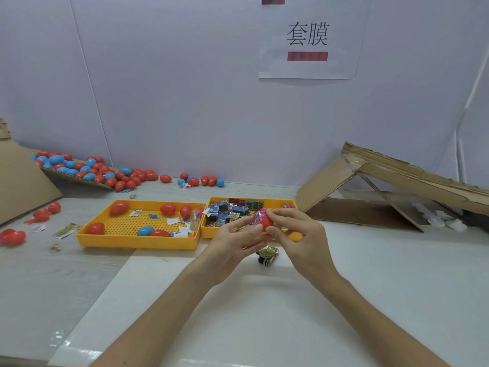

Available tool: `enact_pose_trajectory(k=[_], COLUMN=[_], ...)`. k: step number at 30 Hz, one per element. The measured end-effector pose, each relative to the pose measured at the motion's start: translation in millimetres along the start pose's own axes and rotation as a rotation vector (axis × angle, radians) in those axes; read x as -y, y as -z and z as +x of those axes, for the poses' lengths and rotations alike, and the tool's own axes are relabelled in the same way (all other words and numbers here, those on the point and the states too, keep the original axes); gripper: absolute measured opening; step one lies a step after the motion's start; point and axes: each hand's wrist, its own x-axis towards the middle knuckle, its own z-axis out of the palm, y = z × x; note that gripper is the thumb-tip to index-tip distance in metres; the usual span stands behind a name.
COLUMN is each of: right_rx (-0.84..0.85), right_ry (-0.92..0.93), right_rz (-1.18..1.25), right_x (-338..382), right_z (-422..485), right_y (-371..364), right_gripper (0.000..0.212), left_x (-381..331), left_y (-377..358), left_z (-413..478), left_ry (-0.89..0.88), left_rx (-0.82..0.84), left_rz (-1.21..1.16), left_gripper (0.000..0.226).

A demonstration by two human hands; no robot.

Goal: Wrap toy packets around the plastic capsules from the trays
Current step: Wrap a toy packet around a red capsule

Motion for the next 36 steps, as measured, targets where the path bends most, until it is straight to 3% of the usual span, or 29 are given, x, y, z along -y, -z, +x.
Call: enact_pose_trajectory(k=[3, 9, 16, 36], right_rx=[-0.005, -0.011, -0.016, -0.078], right_ry=[0.024, -0.004, 0.031, 0.121], right_rz=[-0.002, -0.009, -0.055, -0.118], right_x=[-1.1, 2.0, 3.0, 2.3], right_z=[-0.2, -0.7, -2.1, -3.2], right_y=[0.4, 1.3, 1.0, 1.3], right_gripper=[0.035, 0.041, 0.039, 0.031], left_x=[0.5, 0.4, -3.3, -1.7], left_y=[1.5, 1.7, 0.1, -0.1], left_z=[0.3, 1.6, -2.4, -2.0], left_ry=[0.018, 0.056, 0.083, 0.126], left_rx=[0.032, 0.032, 0.103, 0.076], left_rz=[0.002, -0.039, -0.094, 0.09], left_gripper=[0.039, 0.045, 0.028, 0.038])
